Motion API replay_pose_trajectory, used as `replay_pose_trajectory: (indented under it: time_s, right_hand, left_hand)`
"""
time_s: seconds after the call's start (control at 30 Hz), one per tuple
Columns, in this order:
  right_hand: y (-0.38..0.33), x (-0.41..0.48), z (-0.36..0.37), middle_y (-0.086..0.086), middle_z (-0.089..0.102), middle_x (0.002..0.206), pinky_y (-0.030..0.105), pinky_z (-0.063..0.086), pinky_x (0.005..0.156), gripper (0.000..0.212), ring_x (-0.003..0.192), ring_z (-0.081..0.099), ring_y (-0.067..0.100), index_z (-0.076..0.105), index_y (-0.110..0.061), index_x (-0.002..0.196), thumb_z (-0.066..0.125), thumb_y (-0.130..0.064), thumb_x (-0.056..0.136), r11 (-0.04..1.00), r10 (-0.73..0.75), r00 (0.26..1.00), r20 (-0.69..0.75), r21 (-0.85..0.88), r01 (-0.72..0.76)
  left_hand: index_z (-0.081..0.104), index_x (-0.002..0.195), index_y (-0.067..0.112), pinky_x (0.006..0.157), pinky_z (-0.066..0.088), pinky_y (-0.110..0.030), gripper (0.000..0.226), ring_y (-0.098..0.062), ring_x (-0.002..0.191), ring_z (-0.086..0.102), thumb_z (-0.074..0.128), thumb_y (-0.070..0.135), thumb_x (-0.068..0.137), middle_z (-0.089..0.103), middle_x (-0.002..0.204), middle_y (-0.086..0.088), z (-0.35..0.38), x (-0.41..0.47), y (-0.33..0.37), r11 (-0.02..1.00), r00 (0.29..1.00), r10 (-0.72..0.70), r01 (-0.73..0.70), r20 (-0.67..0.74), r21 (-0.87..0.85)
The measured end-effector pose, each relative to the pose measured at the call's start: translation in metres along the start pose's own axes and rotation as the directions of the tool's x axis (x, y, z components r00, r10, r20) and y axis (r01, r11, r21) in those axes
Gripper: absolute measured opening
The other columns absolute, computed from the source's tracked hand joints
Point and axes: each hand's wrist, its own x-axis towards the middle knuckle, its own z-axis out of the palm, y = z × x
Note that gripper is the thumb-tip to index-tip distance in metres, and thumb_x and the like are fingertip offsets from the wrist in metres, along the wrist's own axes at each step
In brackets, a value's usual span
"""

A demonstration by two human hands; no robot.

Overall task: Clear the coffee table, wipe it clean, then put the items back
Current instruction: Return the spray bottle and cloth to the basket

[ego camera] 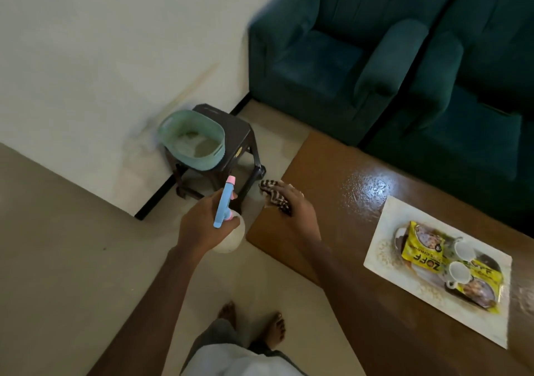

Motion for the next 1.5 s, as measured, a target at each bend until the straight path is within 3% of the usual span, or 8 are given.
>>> replay_pose_trajectory:
  time_s: [0.17,0.43,0.63,0.77,1.1,1.37,1.5]
  right_hand:
    - [-0.025,0.011,0.001,0.003,0.054,0.145,0.044,0.041,0.109,0.057,0.134,0.048,0.025,0.063,-0.023,0.134,0.07,0.002,0.083,0.992,-0.086,0.995,0.049,-0.089,0.091]
    - [-0.085,0.037,0.04,0.006,0.053,0.146,0.048,0.04,0.111,0.064,0.138,0.044,0.027,0.062,-0.022,0.135,0.065,0.011,0.08,0.984,-0.139,0.99,0.009,-0.115,0.139]
    - [-0.133,0.053,0.08,0.008,0.05,0.148,0.044,0.035,0.115,0.063,0.14,0.04,0.03,0.062,-0.019,0.135,0.062,0.013,0.081,0.985,-0.13,0.991,0.004,-0.11,0.13]
    - [-0.157,0.062,0.102,0.01,0.05,0.148,0.045,0.035,0.114,0.057,0.14,0.039,0.031,0.062,-0.017,0.135,0.062,0.009,0.085,0.983,-0.143,0.99,-0.001,-0.12,0.142]
    - [-0.177,0.112,0.131,0.011,0.054,0.143,0.027,0.029,0.105,0.047,0.133,0.046,0.029,0.063,-0.015,0.133,0.063,0.001,0.089,0.983,-0.115,0.992,-0.045,-0.146,0.108]
    - [-0.166,0.186,0.153,0.011,0.054,0.144,0.043,0.036,0.112,0.052,0.136,0.045,0.032,0.061,-0.018,0.135,0.067,0.0,0.087,0.986,-0.068,0.997,-0.037,-0.157,0.062]
    - [-0.161,0.217,0.158,0.01,0.055,0.143,0.043,0.037,0.11,0.056,0.134,0.046,0.033,0.063,-0.02,0.133,0.069,0.005,0.083,0.99,-0.054,0.998,-0.03,-0.132,0.05]
  left_hand:
    - [0.05,0.092,0.03,0.057,0.033,-0.013,0.033,-0.007,0.064,0.053,0.079,0.025,0.077,0.051,0.07,0.019,-0.033,0.002,-0.003,1.0,0.999,-0.027,0.028,-0.031,0.008]
    - [0.046,0.094,0.03,0.057,0.028,-0.006,0.034,0.004,0.06,0.047,0.076,0.023,0.081,0.047,0.07,0.025,-0.093,0.021,-0.028,1.0,0.998,0.009,-0.008,-0.056,0.016]
    - [0.05,0.101,0.031,0.061,0.032,-0.009,0.032,-0.004,0.066,0.051,0.075,0.029,0.081,0.051,0.072,0.019,-0.142,0.047,-0.068,0.998,0.998,0.062,-0.061,-0.031,0.022]
    - [0.044,0.095,0.033,0.063,0.037,-0.021,0.035,-0.011,0.07,0.05,0.076,0.029,0.081,0.046,0.072,0.024,-0.166,0.066,-0.088,0.993,0.993,0.109,-0.108,-0.034,0.04]
    - [0.048,0.098,0.032,0.072,0.046,-0.026,0.033,-0.014,0.071,0.054,0.076,0.032,0.08,0.052,0.079,0.012,-0.185,0.132,-0.125,0.99,0.99,0.138,-0.137,-0.021,0.018]
    - [0.051,0.1,0.032,0.074,0.045,-0.028,0.033,-0.016,0.077,0.057,0.076,0.03,0.079,0.057,0.084,0.009,-0.195,0.212,-0.132,0.99,0.99,0.141,-0.141,-0.006,0.026]
    - [0.058,0.112,0.032,0.075,0.045,-0.028,0.038,-0.014,0.083,0.059,0.076,0.031,0.079,0.061,0.09,0.012,-0.2,0.244,-0.13,0.993,0.993,0.114,-0.114,-0.009,-0.007]
